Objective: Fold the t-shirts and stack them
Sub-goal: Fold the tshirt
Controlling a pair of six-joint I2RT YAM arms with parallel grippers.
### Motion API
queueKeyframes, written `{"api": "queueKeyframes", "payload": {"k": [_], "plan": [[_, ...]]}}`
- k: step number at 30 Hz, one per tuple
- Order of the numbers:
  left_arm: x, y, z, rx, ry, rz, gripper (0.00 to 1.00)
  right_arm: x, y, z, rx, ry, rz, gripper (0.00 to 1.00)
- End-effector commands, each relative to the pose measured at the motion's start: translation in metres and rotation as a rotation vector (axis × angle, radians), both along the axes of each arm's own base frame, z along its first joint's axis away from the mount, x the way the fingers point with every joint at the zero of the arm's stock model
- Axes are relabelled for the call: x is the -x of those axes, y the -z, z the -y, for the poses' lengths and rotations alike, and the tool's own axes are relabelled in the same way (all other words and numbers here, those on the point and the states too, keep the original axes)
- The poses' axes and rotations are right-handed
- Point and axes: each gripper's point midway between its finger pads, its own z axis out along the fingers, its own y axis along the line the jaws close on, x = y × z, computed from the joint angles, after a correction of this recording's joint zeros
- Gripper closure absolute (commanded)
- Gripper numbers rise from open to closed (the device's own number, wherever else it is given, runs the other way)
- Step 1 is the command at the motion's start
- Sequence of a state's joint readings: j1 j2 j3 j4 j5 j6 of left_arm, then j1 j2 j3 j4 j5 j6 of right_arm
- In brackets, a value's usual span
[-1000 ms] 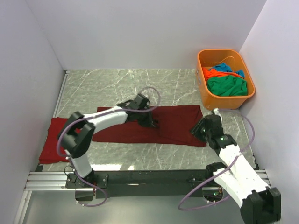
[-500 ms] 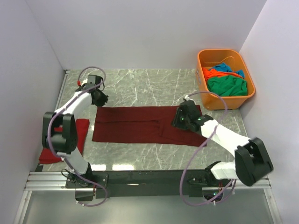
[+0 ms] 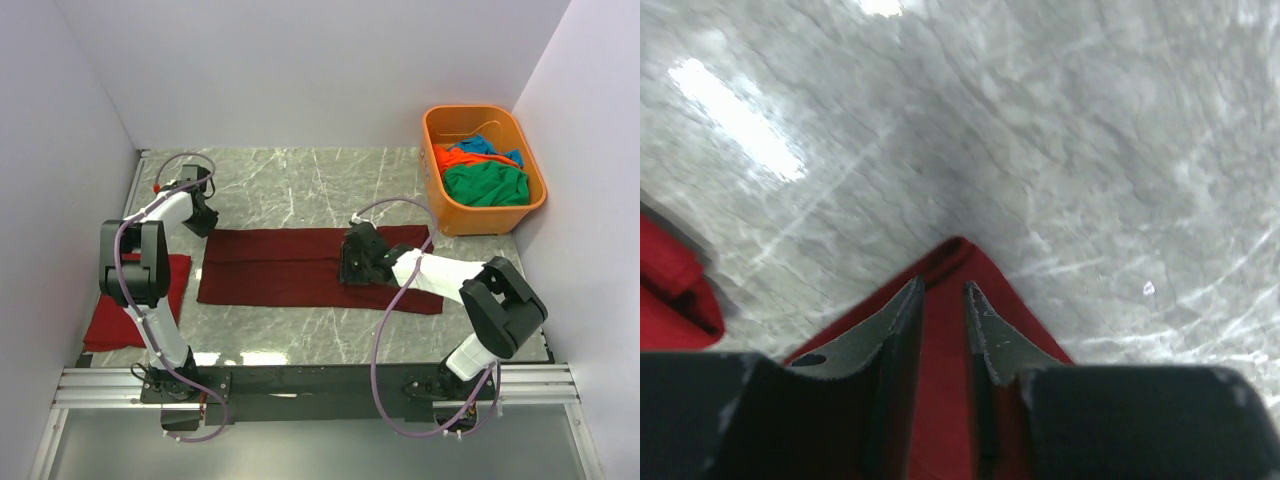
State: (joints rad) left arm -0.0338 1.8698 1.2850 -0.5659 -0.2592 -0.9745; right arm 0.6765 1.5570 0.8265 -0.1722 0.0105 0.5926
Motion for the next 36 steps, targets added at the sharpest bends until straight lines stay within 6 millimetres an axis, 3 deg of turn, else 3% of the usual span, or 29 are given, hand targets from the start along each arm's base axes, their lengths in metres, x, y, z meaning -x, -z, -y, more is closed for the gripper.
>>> {"api": "queueKeyframes", "payload": {"k": [1, 14, 20, 27, 34, 36], "plan": [[-0.005, -0.003, -0.009, -0.024, -0.027, 0.014, 0.73, -0.016, -0.012, -0.014, -0.020, -0.005, 0.063, 0.61], [-0.014, 0.004, -0.007, 0.005, -0.004, 0.041, 0.72, -0.011, 0.008, -0.025, 0.006, -0.034, 0.034, 0.62], [-0.021, 0.003, -0.002, 0.027, 0.020, 0.073, 0.82, -0.007, 0.015, -0.026, 0.018, -0.040, 0.024, 0.63], [-0.023, -0.001, 0.000, 0.038, 0.024, 0.093, 0.99, -0.001, 0.027, -0.025, 0.042, -0.043, 0.005, 0.64], [-0.028, -0.016, 0.001, 0.057, 0.033, 0.138, 0.99, 0.005, 0.039, -0.016, 0.078, -0.026, -0.016, 0.64], [-0.029, -0.020, -0.010, 0.070, 0.017, 0.153, 0.99, 0.009, 0.044, -0.012, 0.090, -0.023, -0.025, 0.64]]}}
